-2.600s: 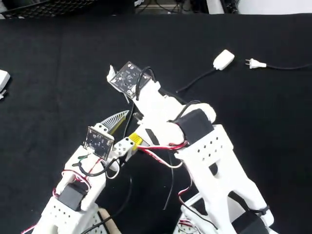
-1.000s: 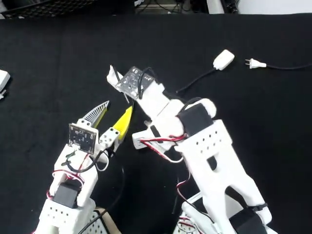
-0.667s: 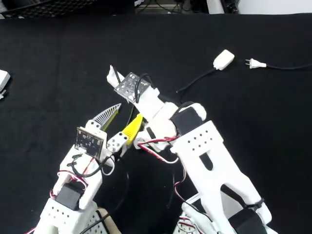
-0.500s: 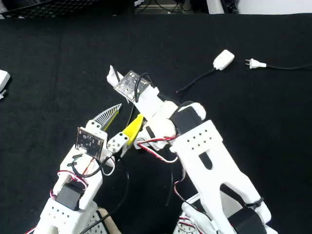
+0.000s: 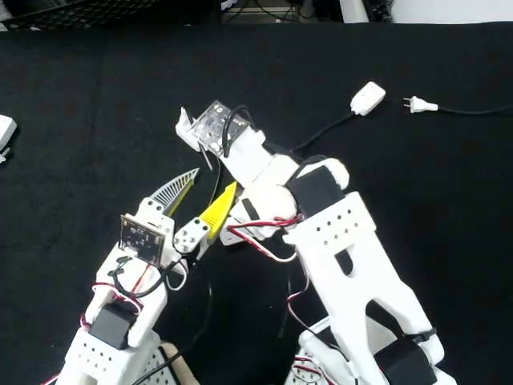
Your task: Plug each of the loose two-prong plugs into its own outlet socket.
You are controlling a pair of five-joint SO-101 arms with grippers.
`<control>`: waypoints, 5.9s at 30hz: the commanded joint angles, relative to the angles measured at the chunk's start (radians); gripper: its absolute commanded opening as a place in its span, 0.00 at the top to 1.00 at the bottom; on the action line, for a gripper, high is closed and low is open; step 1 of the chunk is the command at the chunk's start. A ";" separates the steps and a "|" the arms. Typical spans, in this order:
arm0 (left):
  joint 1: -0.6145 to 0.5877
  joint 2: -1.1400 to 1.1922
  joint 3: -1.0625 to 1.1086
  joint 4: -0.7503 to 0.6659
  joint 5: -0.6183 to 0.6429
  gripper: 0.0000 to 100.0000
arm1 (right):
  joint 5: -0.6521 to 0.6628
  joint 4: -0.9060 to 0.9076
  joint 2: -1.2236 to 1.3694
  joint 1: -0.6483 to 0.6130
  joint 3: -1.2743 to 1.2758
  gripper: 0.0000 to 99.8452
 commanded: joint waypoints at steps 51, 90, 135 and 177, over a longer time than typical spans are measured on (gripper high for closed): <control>0.008 0.000 0.013 0.015 -0.006 0.78 | 0.025 -0.066 -0.001 -0.084 0.094 0.99; 0.002 0.000 0.013 0.043 -0.008 0.78 | 0.072 0.167 -0.001 0.057 -0.125 0.99; 0.004 0.000 0.013 0.049 -0.008 0.78 | -0.080 0.068 -0.005 -0.051 -0.203 0.99; -0.070 0.006 0.013 0.420 -0.387 0.78 | 0.100 -0.044 -0.008 0.342 0.182 0.99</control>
